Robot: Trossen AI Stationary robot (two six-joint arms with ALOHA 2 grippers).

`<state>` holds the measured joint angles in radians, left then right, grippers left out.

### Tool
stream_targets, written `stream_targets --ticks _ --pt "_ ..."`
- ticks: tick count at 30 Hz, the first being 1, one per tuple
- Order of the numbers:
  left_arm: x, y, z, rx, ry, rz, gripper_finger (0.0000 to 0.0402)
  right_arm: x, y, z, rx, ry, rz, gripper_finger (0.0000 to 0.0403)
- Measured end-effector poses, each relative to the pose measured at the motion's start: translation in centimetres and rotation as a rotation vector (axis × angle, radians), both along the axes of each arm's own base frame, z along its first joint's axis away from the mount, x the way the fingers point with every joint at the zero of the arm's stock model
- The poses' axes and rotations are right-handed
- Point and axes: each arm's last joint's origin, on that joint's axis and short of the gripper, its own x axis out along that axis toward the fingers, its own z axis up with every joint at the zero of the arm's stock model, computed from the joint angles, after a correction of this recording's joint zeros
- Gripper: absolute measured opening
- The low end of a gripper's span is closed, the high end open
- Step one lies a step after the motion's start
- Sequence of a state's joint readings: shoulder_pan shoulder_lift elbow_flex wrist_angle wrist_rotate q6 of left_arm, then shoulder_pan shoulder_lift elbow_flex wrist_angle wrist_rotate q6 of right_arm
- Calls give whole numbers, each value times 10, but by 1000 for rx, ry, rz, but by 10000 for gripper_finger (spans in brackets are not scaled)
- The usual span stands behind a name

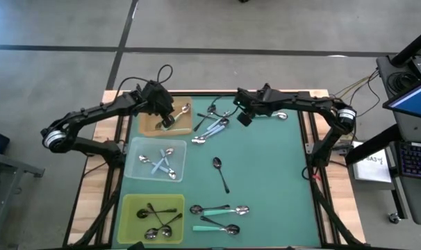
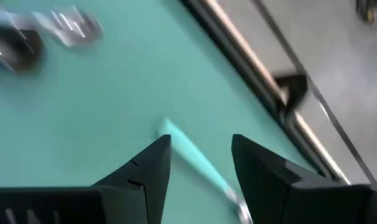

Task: Sort silverware by color (type)
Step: Put the green spoon into the orange bin

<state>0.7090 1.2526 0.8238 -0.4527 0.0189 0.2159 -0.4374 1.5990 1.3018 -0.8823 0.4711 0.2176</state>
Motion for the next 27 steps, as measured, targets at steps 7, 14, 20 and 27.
stream_targets --ticks 7,14,20,27 --pt "-1 2 0 103 94 -42 45 -22 0 -4 92 156 -99 162" --pt "-1 2 -1 121 114 -92 46 -26 1 -5 115 187 -105 162" --pt "1 3 0 134 97 -90 46 -25 1 -5 108 140 -179 162" --pt "2 3 -11 43 123 -59 61 -25 1 -4 104 128 -188 162"
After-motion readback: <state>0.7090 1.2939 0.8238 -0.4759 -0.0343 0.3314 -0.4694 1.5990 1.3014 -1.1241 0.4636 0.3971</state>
